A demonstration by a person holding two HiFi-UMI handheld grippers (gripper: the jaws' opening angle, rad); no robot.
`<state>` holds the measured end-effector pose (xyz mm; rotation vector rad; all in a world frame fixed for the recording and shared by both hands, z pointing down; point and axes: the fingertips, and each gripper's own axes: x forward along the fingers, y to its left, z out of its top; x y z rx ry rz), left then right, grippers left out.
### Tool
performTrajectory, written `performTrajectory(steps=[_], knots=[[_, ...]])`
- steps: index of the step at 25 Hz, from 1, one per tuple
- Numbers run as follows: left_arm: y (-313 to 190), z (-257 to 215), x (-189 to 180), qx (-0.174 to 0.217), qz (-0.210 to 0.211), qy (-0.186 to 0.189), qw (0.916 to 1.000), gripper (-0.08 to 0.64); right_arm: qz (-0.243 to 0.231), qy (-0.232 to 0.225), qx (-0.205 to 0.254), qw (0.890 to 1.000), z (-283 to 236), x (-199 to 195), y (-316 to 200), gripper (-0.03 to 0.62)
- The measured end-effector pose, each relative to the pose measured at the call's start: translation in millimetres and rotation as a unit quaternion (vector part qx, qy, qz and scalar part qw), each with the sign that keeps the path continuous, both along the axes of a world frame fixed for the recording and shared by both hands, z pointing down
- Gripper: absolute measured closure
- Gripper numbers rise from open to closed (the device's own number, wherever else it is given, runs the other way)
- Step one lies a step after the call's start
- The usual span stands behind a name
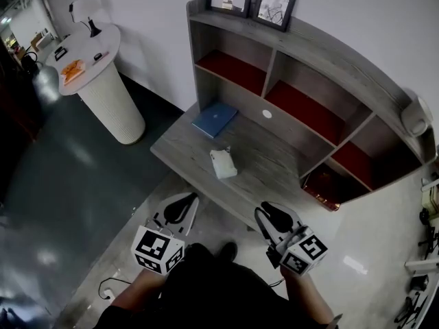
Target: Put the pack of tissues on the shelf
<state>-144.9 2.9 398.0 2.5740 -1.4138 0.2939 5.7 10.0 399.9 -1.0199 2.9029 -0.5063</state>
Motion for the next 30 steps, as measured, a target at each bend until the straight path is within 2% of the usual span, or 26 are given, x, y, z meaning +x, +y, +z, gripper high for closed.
performTrajectory(steps=[5,11,16,23,30], knots=[[-27.0,3.2,-3.0,-0.003,-0.001,0.007,1.0000,0.540,-0.011,0.024,-0.017,1.000,15.3,-7.6,-24.4,0.511],[-71.1,7.4,-22.2,-0.005,0.009,0.021,0.9997,0.538,-0.009,0.038,-0.024,0.999,19.4,-34.3,-64.7,0.479],[-113.1,8.2,-42.8,-0.005,0.032,0.029,0.9991,0.539,0.005,0.051,-0.025,0.998,19.1,-62.1,-102.8,0.454],[-156.8,12.9,-72.4,-0.007,0.072,0.040,0.9966,0.540,0.032,0.038,-0.043,0.998,27.7,-101.1,-148.4,0.423],[-183.2,27.7,-87.0,-0.022,0.104,0.038,0.9936,0.540,0.047,0.084,-0.058,0.994,58.3,-118.9,-174.4,0.400]])
